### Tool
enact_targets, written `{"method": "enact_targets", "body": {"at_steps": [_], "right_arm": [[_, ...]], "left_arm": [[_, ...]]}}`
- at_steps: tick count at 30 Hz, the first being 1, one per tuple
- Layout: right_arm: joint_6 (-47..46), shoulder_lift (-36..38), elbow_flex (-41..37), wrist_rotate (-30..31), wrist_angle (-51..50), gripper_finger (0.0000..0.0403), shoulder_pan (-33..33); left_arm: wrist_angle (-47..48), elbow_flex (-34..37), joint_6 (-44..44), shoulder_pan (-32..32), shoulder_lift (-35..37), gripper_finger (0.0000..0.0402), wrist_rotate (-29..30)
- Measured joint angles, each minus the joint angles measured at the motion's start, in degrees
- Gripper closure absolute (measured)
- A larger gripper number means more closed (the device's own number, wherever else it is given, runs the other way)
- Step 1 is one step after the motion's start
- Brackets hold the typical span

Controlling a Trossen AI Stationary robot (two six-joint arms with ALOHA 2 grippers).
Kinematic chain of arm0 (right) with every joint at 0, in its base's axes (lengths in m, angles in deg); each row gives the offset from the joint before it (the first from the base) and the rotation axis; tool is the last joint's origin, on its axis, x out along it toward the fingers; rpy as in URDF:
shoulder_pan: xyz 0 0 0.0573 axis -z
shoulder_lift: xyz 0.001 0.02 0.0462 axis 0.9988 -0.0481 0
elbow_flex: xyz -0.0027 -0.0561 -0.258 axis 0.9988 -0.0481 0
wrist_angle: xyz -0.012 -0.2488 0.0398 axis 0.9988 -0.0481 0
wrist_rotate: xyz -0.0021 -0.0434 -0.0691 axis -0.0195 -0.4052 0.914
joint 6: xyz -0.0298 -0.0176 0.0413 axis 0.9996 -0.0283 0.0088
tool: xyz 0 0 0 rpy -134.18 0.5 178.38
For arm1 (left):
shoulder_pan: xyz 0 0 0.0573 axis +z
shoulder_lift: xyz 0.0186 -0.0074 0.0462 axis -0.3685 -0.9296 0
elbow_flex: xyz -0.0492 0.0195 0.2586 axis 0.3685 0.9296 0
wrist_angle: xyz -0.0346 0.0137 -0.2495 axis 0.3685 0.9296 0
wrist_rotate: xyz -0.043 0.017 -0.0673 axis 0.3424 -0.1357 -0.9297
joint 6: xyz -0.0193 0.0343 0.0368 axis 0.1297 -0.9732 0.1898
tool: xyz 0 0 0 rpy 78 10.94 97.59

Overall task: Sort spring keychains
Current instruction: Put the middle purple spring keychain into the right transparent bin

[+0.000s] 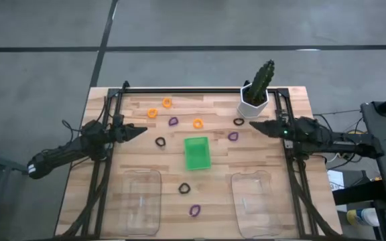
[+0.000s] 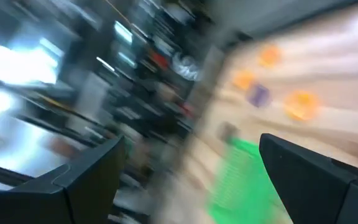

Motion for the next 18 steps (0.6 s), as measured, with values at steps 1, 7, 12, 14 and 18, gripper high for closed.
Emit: {"method": "enact_targets", "body": {"at_steps": [1,7,12,14,18], "right_arm": [[1.6,-3.32,3.07,-0.59,-4.09,0.0039,0.0],[13.63,-23.69,18.67,-1.59,-21.58,0.0039,0.0],[19.11,-39.79,29.09,-1.63,-31.16,0.0039,0.08],[19.55,-45.98,32.73,-1.63,-35.81,0.0039,0.13],[22.35,-57.47,38.81,-1.63,-41.35,0.0039,0.15]], "left_arm": [[-0.01,0.0,0.0,-0.01,0.0,0.028,0.0],[0.0,0.0,-0.02,0.0,0.0,0.028,-0.08],[-0.02,0.0,-0.04,0.0,-0.02,0.028,-0.11],[-0.01,0.0,-0.04,0.0,-0.01,0.028,-0.11],[-0.02,0.0,-0.04,0.0,0.0,0.028,-0.11]]}}
